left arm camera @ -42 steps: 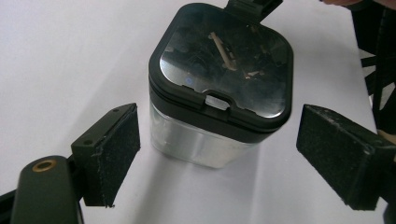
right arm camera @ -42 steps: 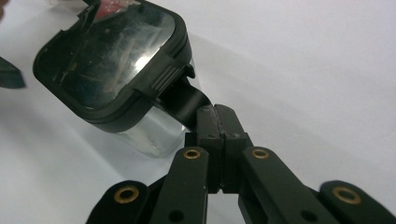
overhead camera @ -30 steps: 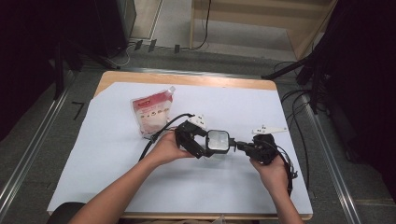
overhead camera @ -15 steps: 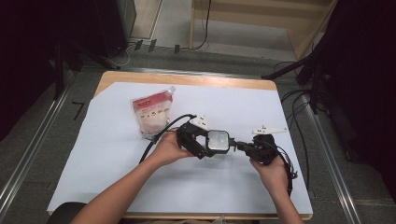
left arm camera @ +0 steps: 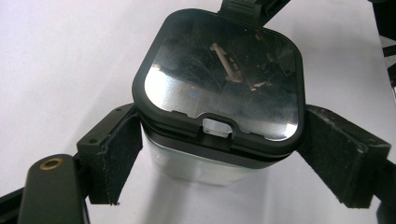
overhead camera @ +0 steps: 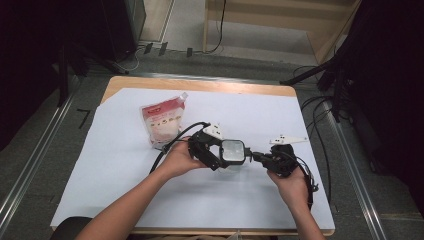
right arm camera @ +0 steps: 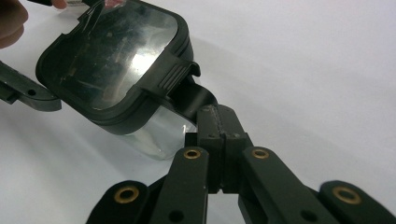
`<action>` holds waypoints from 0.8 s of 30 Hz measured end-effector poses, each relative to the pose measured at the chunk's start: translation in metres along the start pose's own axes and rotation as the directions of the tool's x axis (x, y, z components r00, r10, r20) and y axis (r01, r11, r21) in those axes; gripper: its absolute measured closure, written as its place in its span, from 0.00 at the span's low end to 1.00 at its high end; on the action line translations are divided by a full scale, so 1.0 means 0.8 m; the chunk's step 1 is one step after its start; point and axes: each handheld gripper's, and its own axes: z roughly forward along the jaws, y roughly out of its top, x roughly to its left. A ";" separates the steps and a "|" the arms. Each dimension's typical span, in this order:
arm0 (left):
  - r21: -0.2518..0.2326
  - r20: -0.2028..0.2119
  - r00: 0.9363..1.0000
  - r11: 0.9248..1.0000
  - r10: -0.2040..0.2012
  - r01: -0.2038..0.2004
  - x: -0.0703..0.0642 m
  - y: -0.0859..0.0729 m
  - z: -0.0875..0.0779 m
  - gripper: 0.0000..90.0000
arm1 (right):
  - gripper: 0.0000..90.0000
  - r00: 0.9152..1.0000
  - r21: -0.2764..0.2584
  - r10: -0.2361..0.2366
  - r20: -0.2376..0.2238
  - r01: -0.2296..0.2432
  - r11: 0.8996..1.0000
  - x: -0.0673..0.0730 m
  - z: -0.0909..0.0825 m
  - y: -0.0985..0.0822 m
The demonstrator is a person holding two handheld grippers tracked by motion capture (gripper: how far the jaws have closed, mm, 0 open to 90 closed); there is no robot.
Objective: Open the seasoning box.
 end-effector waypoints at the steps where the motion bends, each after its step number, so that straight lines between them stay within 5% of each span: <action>1: 0.002 0.000 1.000 1.000 0.001 -0.001 0.000 0.000 0.000 0.19 | 1.00 1.000 0.000 0.000 0.000 0.000 1.000 0.000 0.000 0.000; 24: 0.004 -0.012 1.000 1.000 -0.006 0.006 -0.003 0.006 -0.005 0.18 | 1.00 1.000 0.001 0.005 -0.006 -0.005 1.000 0.001 -0.001 0.001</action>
